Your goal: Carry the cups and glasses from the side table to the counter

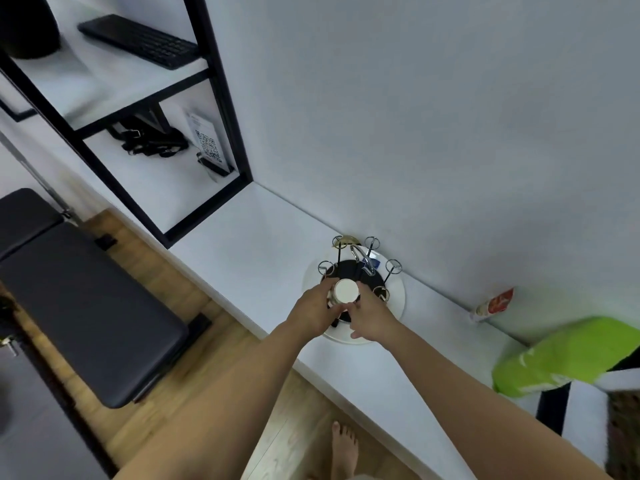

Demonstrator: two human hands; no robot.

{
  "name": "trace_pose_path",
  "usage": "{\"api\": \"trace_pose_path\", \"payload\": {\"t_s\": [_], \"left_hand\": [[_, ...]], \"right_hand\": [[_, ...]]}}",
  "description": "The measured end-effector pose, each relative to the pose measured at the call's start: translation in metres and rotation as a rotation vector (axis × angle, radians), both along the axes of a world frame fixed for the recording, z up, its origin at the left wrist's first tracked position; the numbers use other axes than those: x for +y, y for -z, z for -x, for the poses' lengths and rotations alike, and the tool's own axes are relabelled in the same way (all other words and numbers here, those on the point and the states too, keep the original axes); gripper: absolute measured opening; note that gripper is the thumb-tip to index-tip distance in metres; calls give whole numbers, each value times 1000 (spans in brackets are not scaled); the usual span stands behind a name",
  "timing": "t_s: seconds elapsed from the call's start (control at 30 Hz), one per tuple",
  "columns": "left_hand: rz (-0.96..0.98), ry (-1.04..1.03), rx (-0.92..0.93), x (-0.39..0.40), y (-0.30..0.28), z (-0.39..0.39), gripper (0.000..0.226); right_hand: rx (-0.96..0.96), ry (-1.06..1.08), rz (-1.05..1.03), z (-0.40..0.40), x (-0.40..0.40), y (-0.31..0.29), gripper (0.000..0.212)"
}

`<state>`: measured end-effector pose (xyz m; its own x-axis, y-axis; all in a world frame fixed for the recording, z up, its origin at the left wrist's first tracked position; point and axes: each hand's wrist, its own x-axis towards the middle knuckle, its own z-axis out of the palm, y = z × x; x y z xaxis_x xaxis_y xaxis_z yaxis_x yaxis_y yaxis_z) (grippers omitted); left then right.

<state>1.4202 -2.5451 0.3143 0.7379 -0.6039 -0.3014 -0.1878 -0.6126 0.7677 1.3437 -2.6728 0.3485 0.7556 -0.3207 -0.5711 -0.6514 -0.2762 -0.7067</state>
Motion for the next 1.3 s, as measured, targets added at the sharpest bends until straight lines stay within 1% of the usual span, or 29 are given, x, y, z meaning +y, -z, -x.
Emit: {"api": "trace_pose_path", "payload": {"t_s": [0.17, 0.27, 0.43, 0.53, 0.6, 0.73, 0.77, 0.83, 0.93, 1.0, 1.1, 1.2, 1.3], "left_hand": [[-53, -1, 19, -3, 16, 0, 50], [-53, -30, 57, -6, 22, 3, 49], [-69, -54, 121, -6, 25, 4, 55], [-120, -4, 112, -3, 20, -1, 64], [-175, 28, 89, -2, 11, -7, 66], [-260, 68, 59, 0, -24, -27, 55], [-266, 78, 56, 0, -35, -32, 51], [-257, 88, 29, 0, -61, -43, 45], [-217, 68, -70, 1, -106, -58, 43], [-166, 25, -148, 4, -139, -66, 46], [-75, -34, -312, 10, -185, -75, 53], [46, -97, -504, 20, -226, -80, 66], [81, -163, -704, 29, -258, -83, 83]], "right_hand": [[29, 41, -109, 0, -2, 9, 53], [30, 42, -138, 2, -3, 14, 58], [33, 33, -138, 5, -6, 15, 55], [46, 18, -114, 3, -10, 12, 50], [56, -1, -73, -2, -14, 7, 42], [78, -82, 54, -17, -25, -16, 18], [77, -106, 70, -22, -27, -24, 15], [55, -144, 85, -32, -31, -42, 24], [-56, -164, 125, -49, -34, -75, 32], [-166, -177, 164, -62, -33, -103, 31], [-329, -216, 244, -82, -30, -146, 38], [-522, -208, 306, -94, -22, -187, 45], [-685, -194, 314, -98, -14, -216, 60]]}}
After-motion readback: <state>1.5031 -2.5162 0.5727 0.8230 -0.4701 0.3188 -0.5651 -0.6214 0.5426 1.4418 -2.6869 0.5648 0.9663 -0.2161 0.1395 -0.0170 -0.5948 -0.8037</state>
